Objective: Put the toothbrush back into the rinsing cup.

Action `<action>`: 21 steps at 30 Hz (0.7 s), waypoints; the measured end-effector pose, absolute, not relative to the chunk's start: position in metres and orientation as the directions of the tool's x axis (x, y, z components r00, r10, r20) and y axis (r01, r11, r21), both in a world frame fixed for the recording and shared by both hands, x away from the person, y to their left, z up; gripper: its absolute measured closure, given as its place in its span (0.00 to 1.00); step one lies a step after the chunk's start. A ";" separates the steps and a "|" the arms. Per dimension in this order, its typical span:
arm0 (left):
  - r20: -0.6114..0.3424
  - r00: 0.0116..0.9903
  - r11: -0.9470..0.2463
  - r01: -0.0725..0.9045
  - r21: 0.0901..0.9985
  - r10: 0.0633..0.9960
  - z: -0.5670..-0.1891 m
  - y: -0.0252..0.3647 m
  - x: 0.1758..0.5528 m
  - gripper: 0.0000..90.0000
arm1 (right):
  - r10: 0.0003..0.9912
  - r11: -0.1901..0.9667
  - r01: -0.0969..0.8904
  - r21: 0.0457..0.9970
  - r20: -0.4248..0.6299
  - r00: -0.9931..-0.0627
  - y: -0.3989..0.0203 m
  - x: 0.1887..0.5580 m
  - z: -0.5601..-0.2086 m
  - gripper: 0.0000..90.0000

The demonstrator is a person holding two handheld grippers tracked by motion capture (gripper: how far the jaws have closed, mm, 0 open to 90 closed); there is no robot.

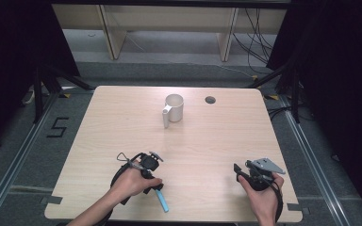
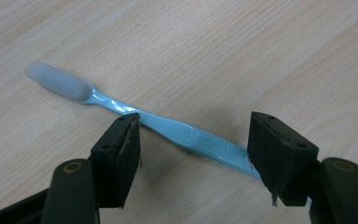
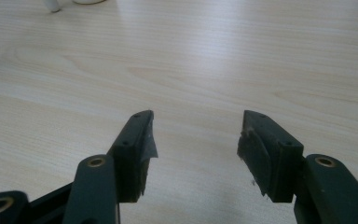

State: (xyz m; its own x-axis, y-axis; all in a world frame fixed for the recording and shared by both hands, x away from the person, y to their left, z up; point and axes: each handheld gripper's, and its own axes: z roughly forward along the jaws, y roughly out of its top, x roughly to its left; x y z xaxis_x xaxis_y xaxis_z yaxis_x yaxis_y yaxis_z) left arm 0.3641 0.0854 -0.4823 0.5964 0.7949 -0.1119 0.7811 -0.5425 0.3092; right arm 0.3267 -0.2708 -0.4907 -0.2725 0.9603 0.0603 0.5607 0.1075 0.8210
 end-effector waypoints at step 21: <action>-0.027 0.677 -0.651 0.718 0.247 0.736 -0.481 0.092 0.367 0.61 | 0.957 0.099 0.553 0.827 0.074 -0.282 -0.271 0.328 -0.491 0.50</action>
